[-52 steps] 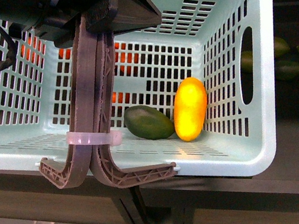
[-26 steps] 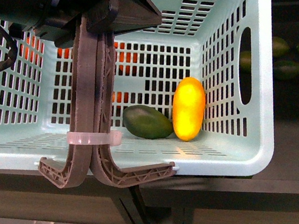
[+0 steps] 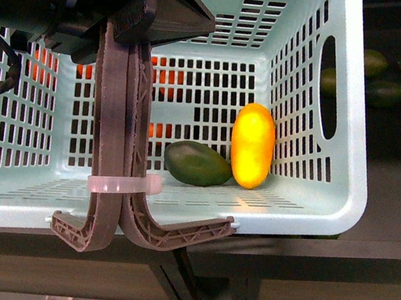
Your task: Pick mango and avocado into basket
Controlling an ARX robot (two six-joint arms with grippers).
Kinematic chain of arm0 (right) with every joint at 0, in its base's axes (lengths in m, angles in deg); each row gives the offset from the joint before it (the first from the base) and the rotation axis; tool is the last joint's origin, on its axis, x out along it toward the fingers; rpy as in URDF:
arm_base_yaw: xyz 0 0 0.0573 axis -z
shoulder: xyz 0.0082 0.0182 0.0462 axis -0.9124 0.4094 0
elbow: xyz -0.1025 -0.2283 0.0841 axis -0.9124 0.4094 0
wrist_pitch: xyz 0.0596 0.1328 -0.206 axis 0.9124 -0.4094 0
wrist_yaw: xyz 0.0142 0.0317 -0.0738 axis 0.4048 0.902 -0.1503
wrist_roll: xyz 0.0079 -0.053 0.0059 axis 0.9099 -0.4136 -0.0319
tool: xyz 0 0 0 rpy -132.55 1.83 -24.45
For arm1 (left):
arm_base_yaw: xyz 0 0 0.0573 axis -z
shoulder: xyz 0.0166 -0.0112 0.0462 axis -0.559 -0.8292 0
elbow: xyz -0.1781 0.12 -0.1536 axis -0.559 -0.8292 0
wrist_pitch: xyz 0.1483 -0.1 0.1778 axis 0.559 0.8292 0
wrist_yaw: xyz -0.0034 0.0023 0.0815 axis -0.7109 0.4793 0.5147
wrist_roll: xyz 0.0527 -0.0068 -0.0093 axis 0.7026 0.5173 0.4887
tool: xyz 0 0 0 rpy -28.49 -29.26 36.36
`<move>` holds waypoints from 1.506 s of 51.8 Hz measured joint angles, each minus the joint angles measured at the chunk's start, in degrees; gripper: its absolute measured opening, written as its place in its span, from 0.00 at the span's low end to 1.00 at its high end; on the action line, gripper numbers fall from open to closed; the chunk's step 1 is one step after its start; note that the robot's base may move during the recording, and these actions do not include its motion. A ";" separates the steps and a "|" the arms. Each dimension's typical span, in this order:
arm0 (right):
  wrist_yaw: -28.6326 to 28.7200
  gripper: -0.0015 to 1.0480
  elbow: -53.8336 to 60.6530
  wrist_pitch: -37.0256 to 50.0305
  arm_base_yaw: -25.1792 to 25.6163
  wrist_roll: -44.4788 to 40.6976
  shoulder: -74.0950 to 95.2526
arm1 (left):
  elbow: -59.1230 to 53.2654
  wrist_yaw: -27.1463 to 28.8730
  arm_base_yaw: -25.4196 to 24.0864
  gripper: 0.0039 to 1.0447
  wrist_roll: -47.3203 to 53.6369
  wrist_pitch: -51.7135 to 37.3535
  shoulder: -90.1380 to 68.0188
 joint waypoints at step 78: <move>0.02 0.93 0.00 -0.26 0.00 -0.04 -0.09 | 0.00 0.37 0.07 0.05 -0.04 0.07 -0.09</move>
